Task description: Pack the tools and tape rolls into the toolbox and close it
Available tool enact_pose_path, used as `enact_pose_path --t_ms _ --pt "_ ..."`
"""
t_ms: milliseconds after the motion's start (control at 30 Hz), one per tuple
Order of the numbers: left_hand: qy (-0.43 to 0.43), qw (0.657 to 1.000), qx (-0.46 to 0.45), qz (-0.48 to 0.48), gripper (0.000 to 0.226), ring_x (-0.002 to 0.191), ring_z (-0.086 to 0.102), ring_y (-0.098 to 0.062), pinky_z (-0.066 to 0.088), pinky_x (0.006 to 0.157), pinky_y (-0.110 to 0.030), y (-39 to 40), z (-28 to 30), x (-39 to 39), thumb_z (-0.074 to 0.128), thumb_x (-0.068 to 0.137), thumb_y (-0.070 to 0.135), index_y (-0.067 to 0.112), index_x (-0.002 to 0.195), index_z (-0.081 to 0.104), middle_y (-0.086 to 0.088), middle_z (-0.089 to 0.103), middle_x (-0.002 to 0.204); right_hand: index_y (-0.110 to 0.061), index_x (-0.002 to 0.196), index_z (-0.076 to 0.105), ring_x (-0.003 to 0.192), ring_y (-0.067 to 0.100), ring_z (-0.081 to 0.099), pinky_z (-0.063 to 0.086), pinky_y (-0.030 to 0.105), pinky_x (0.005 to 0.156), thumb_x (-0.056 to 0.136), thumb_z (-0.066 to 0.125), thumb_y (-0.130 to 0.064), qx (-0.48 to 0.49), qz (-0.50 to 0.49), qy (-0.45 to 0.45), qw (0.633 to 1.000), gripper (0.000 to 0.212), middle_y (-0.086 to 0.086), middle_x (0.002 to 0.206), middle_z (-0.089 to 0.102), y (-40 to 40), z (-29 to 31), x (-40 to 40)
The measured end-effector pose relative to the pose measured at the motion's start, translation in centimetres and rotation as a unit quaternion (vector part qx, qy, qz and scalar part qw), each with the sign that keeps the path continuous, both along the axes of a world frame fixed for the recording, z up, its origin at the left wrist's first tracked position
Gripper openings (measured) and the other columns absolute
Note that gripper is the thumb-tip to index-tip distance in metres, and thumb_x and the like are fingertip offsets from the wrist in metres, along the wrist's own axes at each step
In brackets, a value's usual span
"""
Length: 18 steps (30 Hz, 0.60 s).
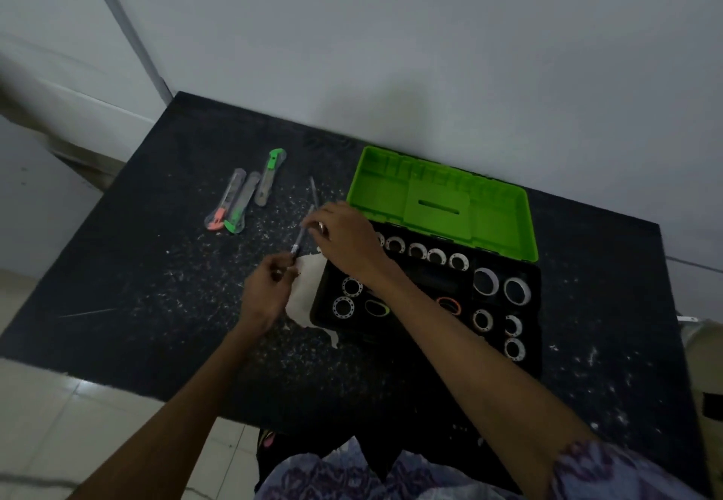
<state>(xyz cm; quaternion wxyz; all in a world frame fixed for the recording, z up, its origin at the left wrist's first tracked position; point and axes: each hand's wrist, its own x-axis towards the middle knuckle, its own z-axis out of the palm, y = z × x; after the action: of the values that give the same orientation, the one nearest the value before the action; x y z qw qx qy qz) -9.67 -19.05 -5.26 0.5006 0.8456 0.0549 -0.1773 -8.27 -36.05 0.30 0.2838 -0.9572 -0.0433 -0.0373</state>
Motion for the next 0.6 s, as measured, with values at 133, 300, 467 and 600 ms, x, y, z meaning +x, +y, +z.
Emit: enact_pose_path --t_ms 133,300,467,600 --pt "0.006 0.996 0.090 -0.009 0.025 0.090 0.062 -0.016 0.051 0.077 -0.034 0.6 -1.1 1.6 0.065 0.088 0.029 0.020 0.110 0.058 0.002 0.067 0.108 -0.021 0.115 0.071 0.105 0.025 0.061 0.049 0.037 0.088 0.094 0.055 -0.006 -0.113 0.097 0.107 0.983 0.030 0.006 0.114 0.067 1.7 0.0 4.2" --pt "-0.008 0.979 0.190 -0.068 0.040 0.090 0.057 -0.019 0.046 0.073 -0.033 0.7 -2.7 3.3 0.069 0.082 0.042 0.018 0.112 0.058 -0.004 0.061 0.106 -0.021 0.124 0.064 0.114 0.026 0.059 0.049 0.036 0.093 0.092 0.052 -0.001 -0.239 0.171 0.223 0.929 0.039 0.006 0.127 0.059 3.1 -1.1 7.8" --pt "-0.056 0.963 0.249 -0.085 0.033 0.094 0.057 -0.026 0.047 0.071 -0.037 0.0 -3.2 4.3 0.065 0.085 0.042 0.016 0.102 0.054 -0.006 0.058 0.102 -0.027 0.112 0.068 0.112 0.022 0.057 0.042 0.035 0.098 0.094 0.054 -0.007 -0.278 0.193 0.208 0.918 0.031 0.003 0.118 0.063 3.9 -2.7 9.0" --pt "-0.078 0.950 0.281 -0.109 0.022 0.095 0.056 -0.024 0.041 0.067 -0.035 0.8 -2.9 4.9 0.055 0.093 0.034 0.016 0.106 0.053 -0.005 0.056 0.107 -0.032 0.102 0.071 0.107 0.019 0.059 0.039 0.035 0.100 0.092 0.061 -0.017 -0.278 0.190 0.204 0.919 0.021 -0.002 0.109 0.066 3.9 -3.4 9.5"
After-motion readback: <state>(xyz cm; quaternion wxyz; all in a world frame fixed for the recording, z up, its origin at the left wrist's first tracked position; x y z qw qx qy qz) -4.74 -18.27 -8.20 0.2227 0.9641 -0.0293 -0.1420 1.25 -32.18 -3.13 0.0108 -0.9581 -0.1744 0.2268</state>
